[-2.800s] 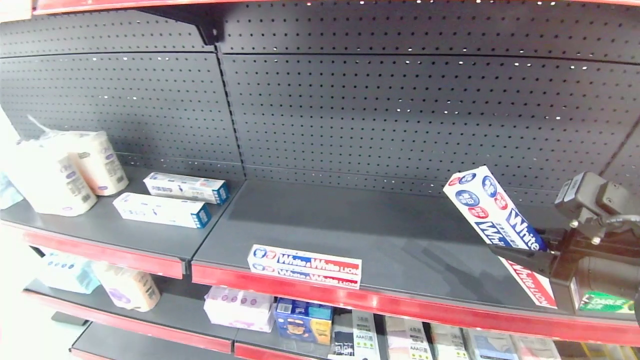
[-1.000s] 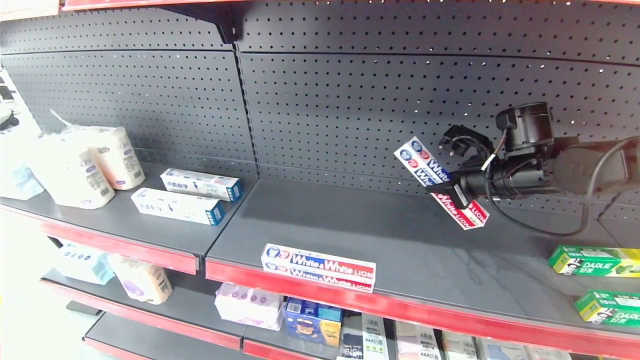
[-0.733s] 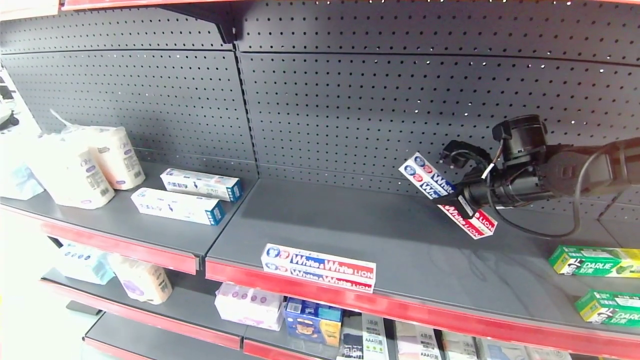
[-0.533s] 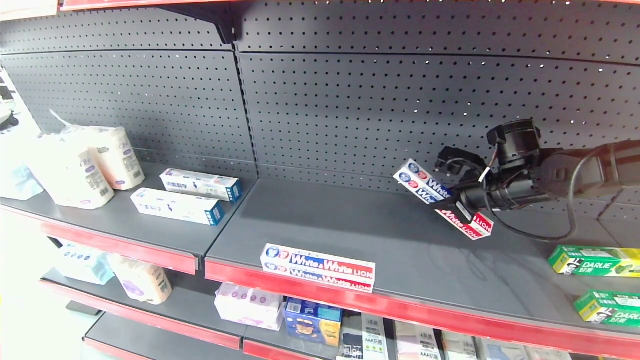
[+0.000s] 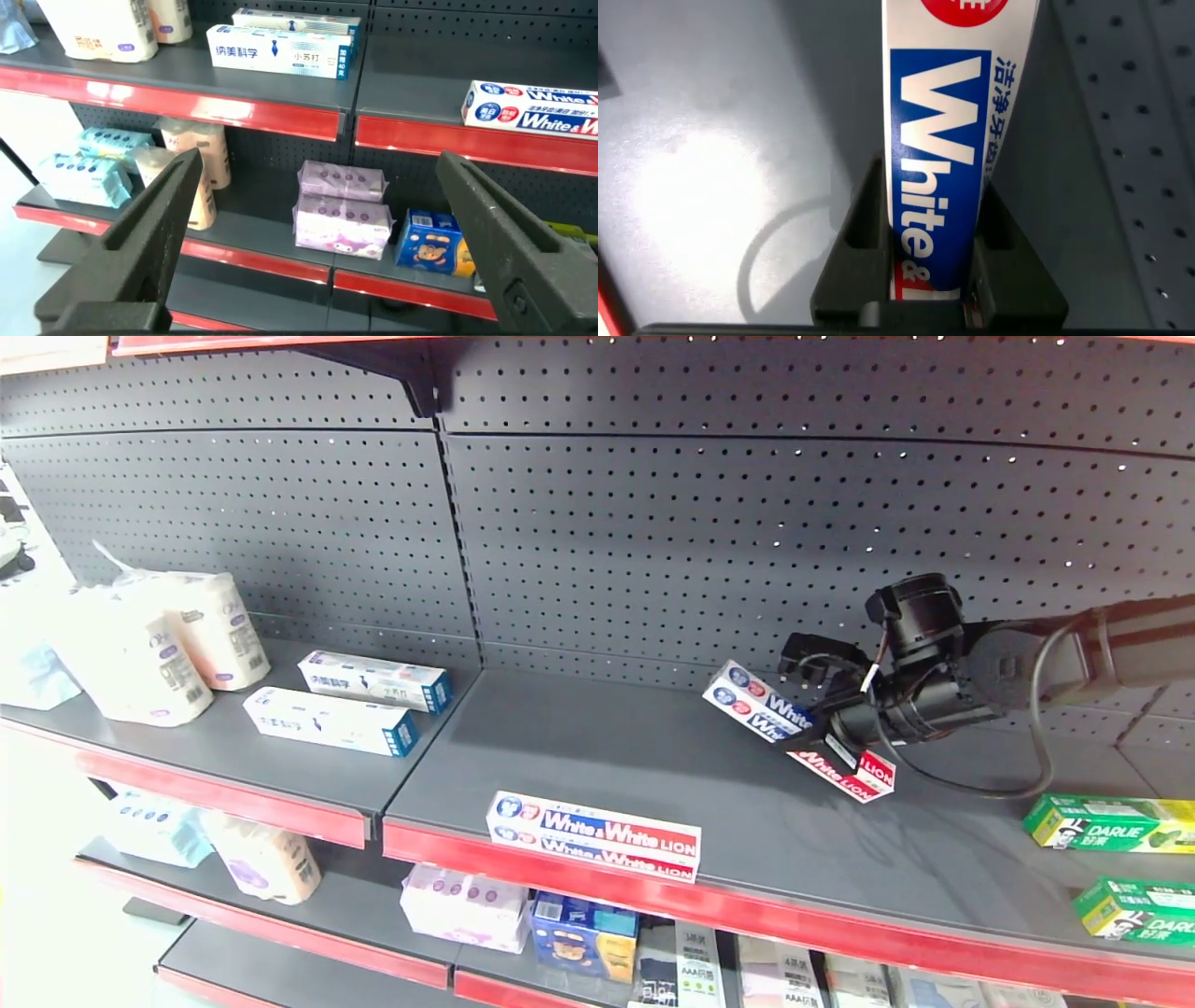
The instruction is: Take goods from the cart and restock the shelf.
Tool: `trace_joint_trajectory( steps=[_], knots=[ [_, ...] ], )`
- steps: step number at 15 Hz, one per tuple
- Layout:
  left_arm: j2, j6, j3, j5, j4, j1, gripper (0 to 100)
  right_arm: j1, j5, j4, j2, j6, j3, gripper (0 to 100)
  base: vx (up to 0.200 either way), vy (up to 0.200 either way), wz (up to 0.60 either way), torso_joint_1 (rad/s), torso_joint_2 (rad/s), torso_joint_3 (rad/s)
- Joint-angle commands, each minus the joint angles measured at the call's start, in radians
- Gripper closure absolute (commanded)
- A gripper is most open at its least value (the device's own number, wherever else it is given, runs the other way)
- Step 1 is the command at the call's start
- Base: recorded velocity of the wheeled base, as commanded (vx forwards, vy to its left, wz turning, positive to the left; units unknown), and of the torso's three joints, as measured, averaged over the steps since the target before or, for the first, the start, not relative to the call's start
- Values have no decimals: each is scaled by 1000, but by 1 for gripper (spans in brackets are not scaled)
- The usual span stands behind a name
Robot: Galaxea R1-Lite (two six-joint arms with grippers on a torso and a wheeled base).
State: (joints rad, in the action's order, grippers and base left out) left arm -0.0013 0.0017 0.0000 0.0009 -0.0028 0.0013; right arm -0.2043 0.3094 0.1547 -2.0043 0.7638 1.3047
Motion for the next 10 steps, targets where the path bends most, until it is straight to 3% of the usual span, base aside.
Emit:
trace_joint_trajectory(
  steps=[1,10],
  knots=[
    [1,0,0,1,0,0,0,-24,-1,5,-8,0,5,100,0,0,0,0,0,0],
    [1,0,0,1,0,0,0,-115,-3,5,-51,5,68,100,0,0,0,0,0,0]
  ],
)
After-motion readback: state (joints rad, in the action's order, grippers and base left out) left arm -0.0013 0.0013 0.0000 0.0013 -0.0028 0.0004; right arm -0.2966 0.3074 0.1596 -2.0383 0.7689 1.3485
